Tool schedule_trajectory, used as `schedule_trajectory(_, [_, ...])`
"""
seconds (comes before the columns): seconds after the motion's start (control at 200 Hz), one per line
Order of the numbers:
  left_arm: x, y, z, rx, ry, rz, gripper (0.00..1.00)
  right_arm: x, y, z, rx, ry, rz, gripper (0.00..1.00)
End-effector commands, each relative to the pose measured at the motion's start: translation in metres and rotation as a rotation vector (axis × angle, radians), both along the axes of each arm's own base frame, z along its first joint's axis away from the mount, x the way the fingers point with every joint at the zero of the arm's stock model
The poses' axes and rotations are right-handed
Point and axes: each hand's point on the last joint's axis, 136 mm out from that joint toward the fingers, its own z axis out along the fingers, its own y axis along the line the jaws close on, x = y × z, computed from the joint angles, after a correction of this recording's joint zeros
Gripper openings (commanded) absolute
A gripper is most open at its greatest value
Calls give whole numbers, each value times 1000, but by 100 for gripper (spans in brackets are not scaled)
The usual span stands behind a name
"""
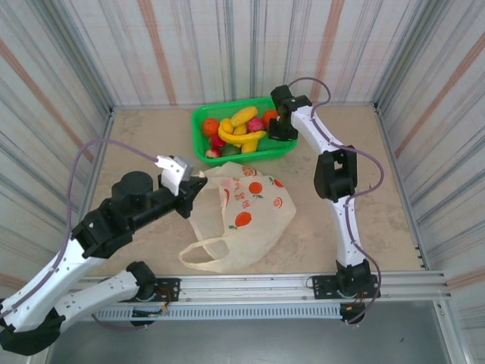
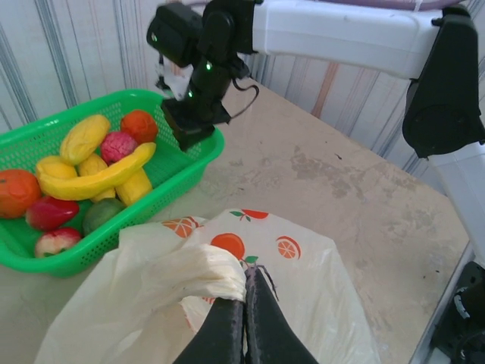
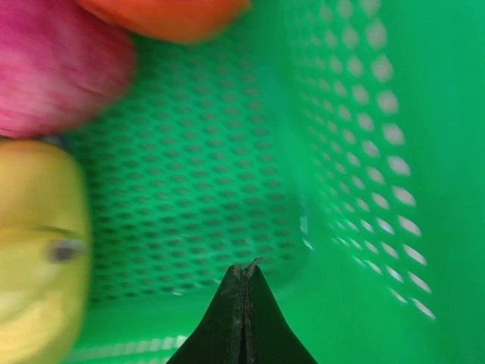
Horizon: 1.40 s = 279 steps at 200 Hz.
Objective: Place the fake fruits into the plastic bag and tie a complex knot
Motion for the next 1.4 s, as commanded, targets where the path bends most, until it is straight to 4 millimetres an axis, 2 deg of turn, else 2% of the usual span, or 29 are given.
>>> schedule_trajectory(0.0, [-2, 11, 25, -43, -117, 19, 0, -20, -36, 6, -150, 54, -57, 3])
schedule_trajectory(0.105, [-9, 17, 36, -65, -138, 13, 0, -31, -65, 8, -234, 68, -73, 5])
schedule_trajectory(0.205, [-14, 26, 43, -73, -155, 25, 0, -41, -96, 11, -234, 71, -120, 8])
schedule_trajectory(0.281, [-16, 32, 40, -57, -154, 40, 0, -47, -115, 18, -211, 58, -147, 11])
schedule_trajectory(0.341, [-14, 35, 32, -30, -144, 58, 0, -48, -117, 29, -188, 37, -129, 16])
schedule_trajectory(0.411, [-10, 39, 21, 6, -128, 85, 0, -48, -103, 49, -147, -9, -58, 23])
schedule_trajectory(0.476, [-2, 45, 9, 49, -120, 139, 0, -47, -81, 75, -125, -91, 36, 33])
schedule_trajectory(0.586, [14, 58, -5, 111, -113, 253, 0, -52, -18, 114, -30, -236, 300, 56])
schedule_trajectory(0.661, [23, 61, -10, 133, -115, 303, 0, -58, 18, 122, -33, -281, 461, 70])
schedule_trajectory(0.731, [30, 63, -12, 144, -106, 339, 0, -63, 41, 114, -46, -266, 546, 77])
schedule_trajectory(0.837, [49, 77, -16, 154, -77, 451, 0, -62, 54, 91, -44, -191, 559, 79])
schedule_trajectory(0.972, [80, 126, -15, 85, 46, 723, 0, -64, 78, 73, -71, -178, 617, 80])
schedule_trajectory(1.012, [83, 139, -12, 70, 49, 808, 0, -62, 82, 69, -89, -181, 620, 84])
schedule_trajectory(1.132, [88, 177, 3, 28, 24, 1064, 0, -43, 74, 54, -161, -153, 563, 84])
schedule_trajectory(1.242, [82, 213, 30, 30, -32, 1289, 0, -31, 74, 43, -167, -143, 546, 84])
schedule_trajectory(1.393, [81, 221, 56, 29, -82, 1341, 0, -33, 83, 21, -128, -92, 568, 82])
